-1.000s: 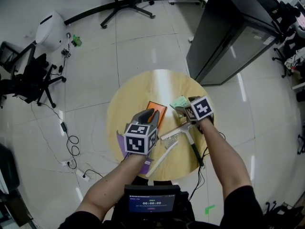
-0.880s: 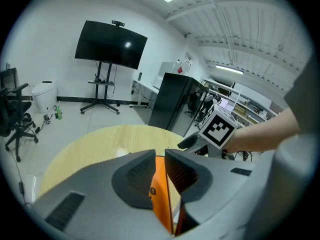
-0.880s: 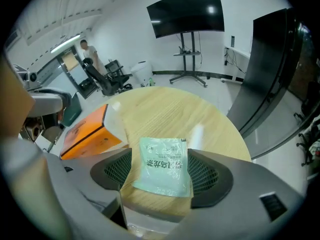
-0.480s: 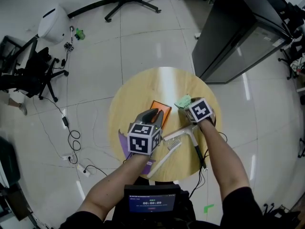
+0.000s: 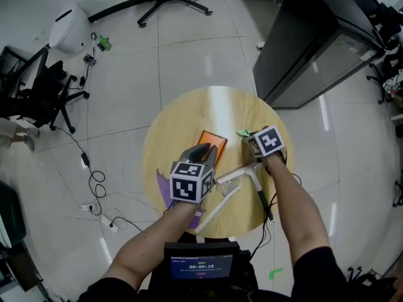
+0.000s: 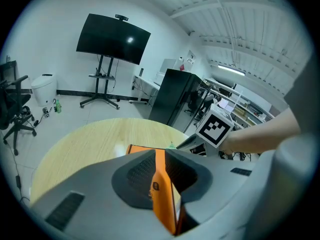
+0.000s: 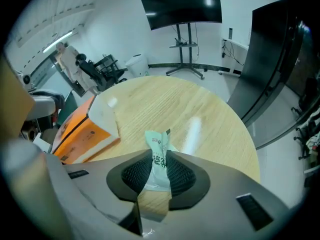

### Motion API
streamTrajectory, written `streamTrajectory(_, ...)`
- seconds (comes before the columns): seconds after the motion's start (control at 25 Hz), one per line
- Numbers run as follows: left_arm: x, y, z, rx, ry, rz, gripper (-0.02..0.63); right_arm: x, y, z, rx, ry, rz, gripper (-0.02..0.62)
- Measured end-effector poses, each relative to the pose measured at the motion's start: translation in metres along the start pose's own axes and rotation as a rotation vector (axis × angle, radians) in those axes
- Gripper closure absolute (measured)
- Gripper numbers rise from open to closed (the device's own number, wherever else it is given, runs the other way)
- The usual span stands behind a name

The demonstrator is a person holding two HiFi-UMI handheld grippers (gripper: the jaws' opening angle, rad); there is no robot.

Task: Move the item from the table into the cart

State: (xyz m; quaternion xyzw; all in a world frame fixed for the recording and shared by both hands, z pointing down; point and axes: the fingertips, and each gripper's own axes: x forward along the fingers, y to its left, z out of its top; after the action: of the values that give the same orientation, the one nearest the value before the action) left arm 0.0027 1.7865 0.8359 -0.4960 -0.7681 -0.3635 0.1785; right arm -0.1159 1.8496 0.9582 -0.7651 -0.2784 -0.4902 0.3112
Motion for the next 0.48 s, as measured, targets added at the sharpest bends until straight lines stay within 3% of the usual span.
streamTrajectory(0.48,-0.019,0.000,-0.006,0.000,-0.011,0.001,0.537,-0.011,0.024,0.011,0.003,-0.082,0.030,0.543)
